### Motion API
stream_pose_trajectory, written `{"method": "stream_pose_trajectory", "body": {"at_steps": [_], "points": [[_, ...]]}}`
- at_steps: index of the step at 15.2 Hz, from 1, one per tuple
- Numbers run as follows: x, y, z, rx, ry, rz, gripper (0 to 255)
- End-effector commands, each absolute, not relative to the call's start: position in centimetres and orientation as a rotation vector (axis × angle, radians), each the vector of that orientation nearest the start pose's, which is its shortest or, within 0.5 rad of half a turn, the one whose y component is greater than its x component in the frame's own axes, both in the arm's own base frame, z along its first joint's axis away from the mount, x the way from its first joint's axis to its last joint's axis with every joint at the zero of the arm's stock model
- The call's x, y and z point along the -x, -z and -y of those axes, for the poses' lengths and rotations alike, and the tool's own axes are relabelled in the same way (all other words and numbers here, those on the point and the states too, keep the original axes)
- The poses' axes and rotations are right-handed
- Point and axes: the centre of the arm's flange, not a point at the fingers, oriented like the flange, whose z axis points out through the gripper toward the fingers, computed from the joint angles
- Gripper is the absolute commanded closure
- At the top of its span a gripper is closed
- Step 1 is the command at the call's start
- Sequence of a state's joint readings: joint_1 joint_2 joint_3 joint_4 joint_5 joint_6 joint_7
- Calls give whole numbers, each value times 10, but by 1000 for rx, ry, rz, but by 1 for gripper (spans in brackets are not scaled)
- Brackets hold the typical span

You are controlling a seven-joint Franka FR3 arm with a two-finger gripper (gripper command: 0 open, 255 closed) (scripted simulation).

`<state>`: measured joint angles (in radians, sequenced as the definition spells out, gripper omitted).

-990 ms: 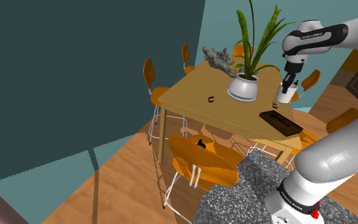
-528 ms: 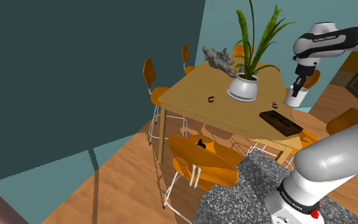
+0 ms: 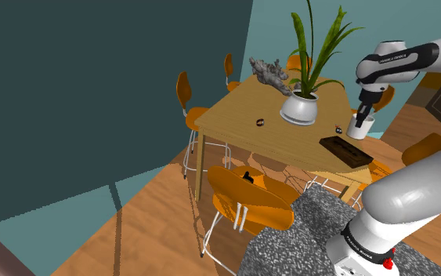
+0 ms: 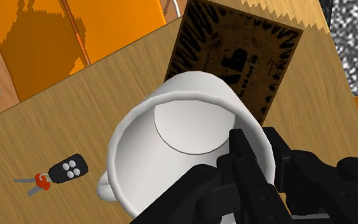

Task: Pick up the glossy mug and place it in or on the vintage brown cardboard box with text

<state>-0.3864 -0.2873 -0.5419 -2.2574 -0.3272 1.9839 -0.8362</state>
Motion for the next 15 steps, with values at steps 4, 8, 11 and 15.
{"method": "stream_pose_trajectory", "body": {"at_steps": [4,8,11,15], "points": [[-259,-435,397,3220,-202,101,255],[-259,-409,397,3220,-202,101,255],[-259,-409,397,3220,-202,101,255],[-259,-409,397,3220,-202,101,255]]}}
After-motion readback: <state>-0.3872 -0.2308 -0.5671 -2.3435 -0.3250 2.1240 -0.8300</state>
